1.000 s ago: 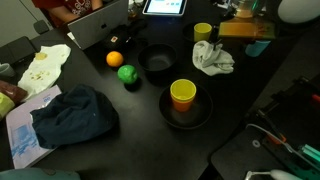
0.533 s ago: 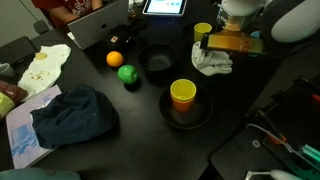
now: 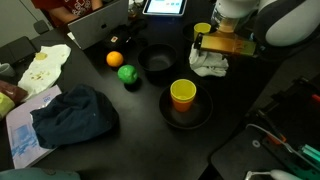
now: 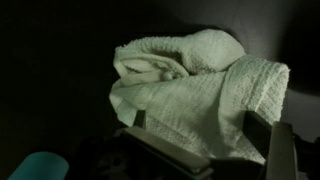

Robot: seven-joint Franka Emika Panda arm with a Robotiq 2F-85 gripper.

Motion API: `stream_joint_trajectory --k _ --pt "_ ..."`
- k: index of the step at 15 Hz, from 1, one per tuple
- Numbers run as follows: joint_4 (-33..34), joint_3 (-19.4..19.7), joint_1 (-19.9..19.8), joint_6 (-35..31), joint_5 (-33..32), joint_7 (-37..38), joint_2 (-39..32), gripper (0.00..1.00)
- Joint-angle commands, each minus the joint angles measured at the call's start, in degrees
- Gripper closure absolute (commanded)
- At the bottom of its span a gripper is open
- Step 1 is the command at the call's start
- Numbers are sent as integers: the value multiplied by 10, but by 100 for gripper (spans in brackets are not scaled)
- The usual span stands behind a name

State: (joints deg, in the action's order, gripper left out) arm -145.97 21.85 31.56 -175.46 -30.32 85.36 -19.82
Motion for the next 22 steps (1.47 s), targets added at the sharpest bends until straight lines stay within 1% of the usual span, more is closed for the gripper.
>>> stream_joint_trajectory --k 1,5,8,10,11,12,13,14,16,17,18,20,21,22 --pt "0 4 12 -14 -3 9 14 0" --pt "15 6 24 -16 -3 11 -2 0" --pt "30 31 47 -29 -20 18 -24 0" --pt "38 40 56 -33 -17 18 -38 0" --pt "38 43 59 -35 -15 16 -42 5" --pt "37 45 61 -36 -13 13 -43 12" --pt "35 44 60 -36 -11 11 -43 29" --pt "29 42 60 -35 -10 8 -37 30" --pt "23 51 71 -35 -15 10 -31 46" --pt "20 59 80 -37 -19 11 -28 56" --pt "21 67 88 -38 -22 12 -29 62" --pt "20 70 93 -39 -20 8 -32 78" --pt "17 67 92 -39 -17 4 -31 84" --pt "13 60 86 -39 -14 -1 -27 94"
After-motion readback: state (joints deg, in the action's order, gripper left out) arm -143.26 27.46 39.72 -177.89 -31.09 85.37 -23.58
